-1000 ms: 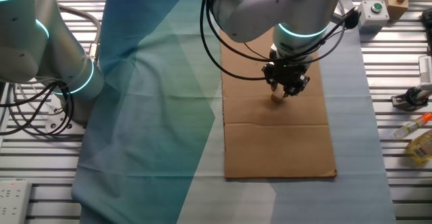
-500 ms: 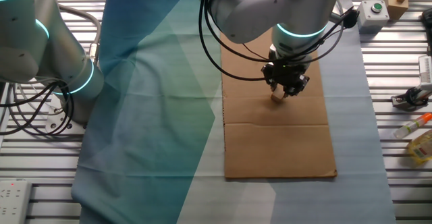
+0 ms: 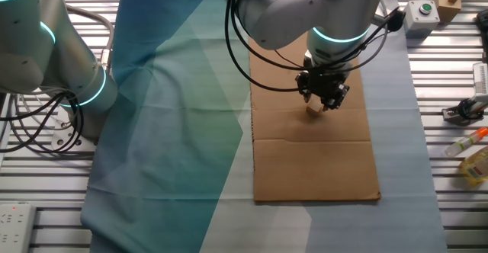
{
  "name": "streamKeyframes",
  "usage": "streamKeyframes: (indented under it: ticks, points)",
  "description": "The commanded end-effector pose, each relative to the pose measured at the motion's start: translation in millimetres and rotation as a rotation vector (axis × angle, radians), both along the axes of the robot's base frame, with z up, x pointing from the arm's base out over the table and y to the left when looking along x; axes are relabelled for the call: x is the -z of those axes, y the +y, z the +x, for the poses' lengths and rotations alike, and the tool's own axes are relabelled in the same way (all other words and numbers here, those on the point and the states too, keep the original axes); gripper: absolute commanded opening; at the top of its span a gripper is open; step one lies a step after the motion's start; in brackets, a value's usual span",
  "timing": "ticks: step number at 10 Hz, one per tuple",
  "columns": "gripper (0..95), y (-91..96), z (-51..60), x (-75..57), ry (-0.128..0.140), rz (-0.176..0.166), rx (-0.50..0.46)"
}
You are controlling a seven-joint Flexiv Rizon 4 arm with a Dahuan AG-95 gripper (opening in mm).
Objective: Grab the block and place it at the designated location
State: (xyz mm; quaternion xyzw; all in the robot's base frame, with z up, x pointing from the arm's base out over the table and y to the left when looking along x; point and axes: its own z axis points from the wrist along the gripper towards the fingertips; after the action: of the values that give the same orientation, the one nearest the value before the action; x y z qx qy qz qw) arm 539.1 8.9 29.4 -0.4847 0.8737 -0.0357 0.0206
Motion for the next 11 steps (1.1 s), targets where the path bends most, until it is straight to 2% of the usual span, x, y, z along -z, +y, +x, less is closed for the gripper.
streamKeyframes:
  ticks: [1, 3, 4, 7, 9, 10, 11]
  points:
    - [38.0, -0.7, -0.2, -0.2, -0.001, 0.002, 0.002]
    - [38.0, -0.4, -0.9, -3.8, -0.001, 0.008, 0.003]
    - [57.0, 0.5, -2.0, -8.9, 0.0, 0.008, 0.006]
    - [57.0, 3.6, -8.0, -30.2, 0.005, 0.018, 0.016]
    - [57.0, 6.3, -14.8, -48.6, 0.011, 0.014, 0.076]
    - [38.0, 6.8, -15.3, -49.8, 0.013, 0.021, 0.12]
    - [38.0, 7.9, -15.6, -50.5, 0.013, 0.031, 0.168]
